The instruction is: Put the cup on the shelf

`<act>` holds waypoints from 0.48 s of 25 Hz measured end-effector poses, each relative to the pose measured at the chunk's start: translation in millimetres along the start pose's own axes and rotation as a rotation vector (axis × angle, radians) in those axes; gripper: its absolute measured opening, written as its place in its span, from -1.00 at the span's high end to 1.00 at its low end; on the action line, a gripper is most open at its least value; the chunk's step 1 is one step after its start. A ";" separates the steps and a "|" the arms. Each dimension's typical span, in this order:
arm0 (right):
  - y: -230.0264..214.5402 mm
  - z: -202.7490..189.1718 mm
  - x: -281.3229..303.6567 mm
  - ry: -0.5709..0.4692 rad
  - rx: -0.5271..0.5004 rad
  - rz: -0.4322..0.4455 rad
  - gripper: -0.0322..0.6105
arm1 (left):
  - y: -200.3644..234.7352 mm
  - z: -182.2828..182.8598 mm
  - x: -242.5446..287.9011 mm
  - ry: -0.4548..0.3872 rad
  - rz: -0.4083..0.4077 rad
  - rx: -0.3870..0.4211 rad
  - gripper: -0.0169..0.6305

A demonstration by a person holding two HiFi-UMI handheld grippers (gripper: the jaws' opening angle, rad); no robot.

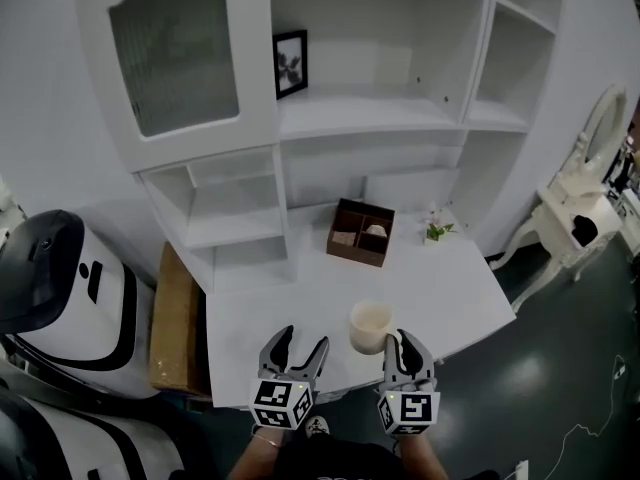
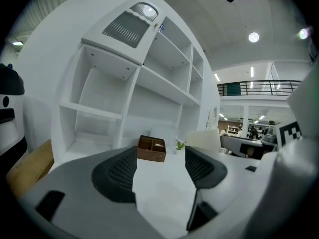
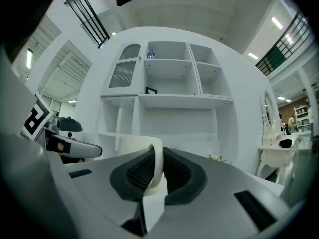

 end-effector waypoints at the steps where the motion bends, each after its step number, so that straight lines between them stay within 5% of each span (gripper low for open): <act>1: 0.1 0.7 5.3 0.001 0.002 -0.006 0.75 | 3.5 1.4 4.7 0.004 -0.005 0.000 0.02; 7: -9.7 16.6 30.8 -0.020 0.007 -0.042 0.75 | 15.1 3.7 28.7 0.038 -0.033 0.006 0.02; 12: -30.5 69.8 57.9 -0.095 -0.005 -0.042 0.75 | 10.3 27.5 45.3 -0.004 -0.088 -0.022 0.02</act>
Point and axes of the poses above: the fingertips, and each gripper's own axes: x forward along the fingers, y to its left, z out of its top, the point moved 1 cm from there along -x, backward along the fingers
